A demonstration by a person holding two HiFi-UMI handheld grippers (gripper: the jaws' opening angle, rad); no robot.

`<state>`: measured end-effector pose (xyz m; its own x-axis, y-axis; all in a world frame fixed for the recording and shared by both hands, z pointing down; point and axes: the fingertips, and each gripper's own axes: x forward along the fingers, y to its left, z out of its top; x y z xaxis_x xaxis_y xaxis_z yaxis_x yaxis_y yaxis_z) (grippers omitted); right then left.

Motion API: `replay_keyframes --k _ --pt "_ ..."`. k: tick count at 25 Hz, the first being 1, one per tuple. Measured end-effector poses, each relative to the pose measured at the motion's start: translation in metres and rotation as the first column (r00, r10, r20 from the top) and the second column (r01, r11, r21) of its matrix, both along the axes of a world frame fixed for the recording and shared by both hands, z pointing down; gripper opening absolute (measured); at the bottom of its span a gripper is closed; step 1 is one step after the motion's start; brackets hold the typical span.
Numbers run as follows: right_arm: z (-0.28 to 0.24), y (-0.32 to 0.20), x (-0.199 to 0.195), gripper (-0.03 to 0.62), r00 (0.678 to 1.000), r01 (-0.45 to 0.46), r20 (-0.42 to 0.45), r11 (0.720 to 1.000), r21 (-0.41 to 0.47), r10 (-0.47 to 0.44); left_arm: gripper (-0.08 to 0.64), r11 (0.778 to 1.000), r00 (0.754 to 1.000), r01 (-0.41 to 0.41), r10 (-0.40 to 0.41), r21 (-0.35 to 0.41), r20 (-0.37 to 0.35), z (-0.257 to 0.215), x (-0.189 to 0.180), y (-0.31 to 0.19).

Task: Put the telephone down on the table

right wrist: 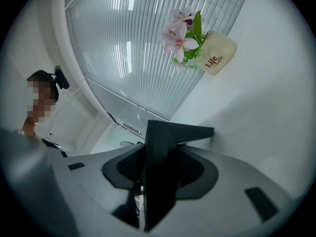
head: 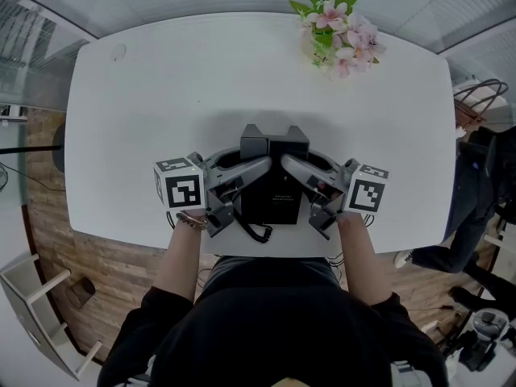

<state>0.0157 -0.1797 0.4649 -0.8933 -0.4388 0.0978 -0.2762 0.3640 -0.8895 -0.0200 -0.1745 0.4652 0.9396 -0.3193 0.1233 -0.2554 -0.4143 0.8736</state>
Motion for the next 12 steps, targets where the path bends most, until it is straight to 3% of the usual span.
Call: replay_keyframes --k 12 --pt "0.0010 0.0009 -0.0029 0.186 0.999 0.032 0.028 0.999 -0.038 -0.031 0.206 1.000 1.000 0.000 0.000 -0.025 0.001 0.0021 0.0000 -0.0003"
